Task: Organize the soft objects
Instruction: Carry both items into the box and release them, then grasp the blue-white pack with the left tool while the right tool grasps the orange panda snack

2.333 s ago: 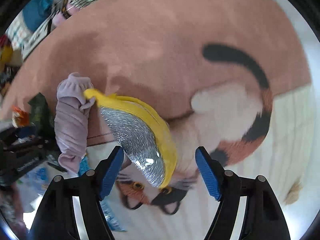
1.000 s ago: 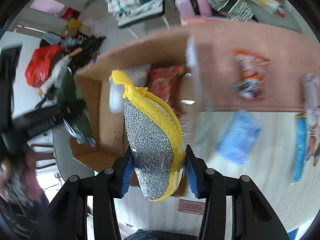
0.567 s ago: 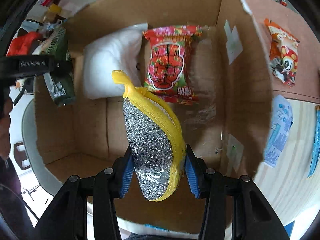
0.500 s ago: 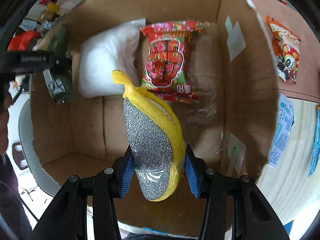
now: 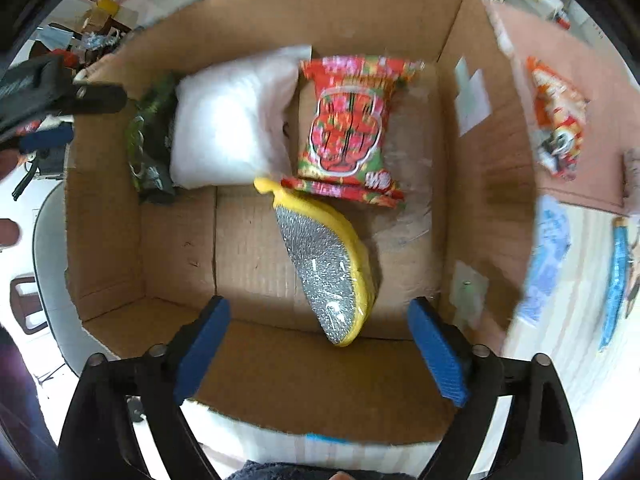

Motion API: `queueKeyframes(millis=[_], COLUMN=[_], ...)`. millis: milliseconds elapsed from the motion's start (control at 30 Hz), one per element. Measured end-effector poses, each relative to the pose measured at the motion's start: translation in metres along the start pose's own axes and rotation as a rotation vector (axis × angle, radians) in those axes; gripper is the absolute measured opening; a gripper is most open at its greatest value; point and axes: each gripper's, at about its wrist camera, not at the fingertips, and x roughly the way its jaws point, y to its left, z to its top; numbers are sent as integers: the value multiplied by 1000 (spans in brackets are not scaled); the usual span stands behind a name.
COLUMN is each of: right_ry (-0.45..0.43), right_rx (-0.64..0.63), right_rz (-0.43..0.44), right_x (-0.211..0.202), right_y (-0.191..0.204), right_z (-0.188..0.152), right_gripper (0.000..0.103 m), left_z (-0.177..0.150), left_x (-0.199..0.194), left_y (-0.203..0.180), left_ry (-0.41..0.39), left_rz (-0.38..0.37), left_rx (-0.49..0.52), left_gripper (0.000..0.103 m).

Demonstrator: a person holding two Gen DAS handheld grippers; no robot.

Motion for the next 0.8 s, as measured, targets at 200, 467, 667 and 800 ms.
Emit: queueKeyframes(millis=[200, 467, 667, 800], right_ry=[-97, -192, -233, -267], right_rx=[0, -26, -51, -41], right_rz=[-45, -73, -52, -25], right_x=[-32, -84, -101, -112], right_y=[-11, -23, -23, -37], right_z=[-8, -40, -54, -60], right_gripper=[103, 103, 103, 103], left_z=[-53, -104, -127, -131], left_x=[-35, -57, -77, -91], left_y=[-10, -15, -24, -40], left_ry=[-80, -141, -188, -217], left_rz=[-40, -29, -9, 18], left_rx=[-29, -68, -66, -55], left_gripper=[99, 99, 98, 98])
